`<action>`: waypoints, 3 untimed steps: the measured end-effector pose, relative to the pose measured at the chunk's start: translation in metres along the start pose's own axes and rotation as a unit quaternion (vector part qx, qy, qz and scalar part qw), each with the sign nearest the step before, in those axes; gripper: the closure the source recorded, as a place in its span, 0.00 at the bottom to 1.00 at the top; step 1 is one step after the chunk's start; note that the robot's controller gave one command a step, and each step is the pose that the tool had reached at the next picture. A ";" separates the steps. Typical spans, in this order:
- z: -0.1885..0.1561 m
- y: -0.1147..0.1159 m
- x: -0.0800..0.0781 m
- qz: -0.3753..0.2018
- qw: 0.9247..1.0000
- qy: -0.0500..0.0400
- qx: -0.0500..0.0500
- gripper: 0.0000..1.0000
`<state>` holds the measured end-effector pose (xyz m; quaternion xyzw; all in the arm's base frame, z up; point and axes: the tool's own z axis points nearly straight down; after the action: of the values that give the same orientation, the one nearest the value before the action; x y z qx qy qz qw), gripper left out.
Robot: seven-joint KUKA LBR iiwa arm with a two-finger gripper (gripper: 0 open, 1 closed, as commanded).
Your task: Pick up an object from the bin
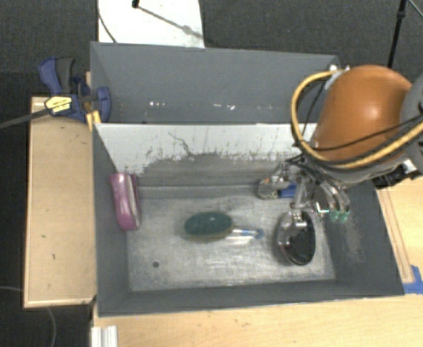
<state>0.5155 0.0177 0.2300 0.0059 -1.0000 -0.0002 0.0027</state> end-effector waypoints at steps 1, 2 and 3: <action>0.143 0.013 -0.038 -0.045 0.999 0.000 0.000 0.00; 0.139 0.012 -0.039 -0.044 0.999 -0.004 0.000 1.00; 0.033 0.007 -0.038 -0.058 0.998 -0.008 0.001 1.00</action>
Offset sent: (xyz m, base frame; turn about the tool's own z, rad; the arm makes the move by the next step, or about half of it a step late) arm 0.0377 0.0131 -0.1395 -0.0916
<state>0.5527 0.0253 0.1969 0.0640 -0.9979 0.0001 -0.0051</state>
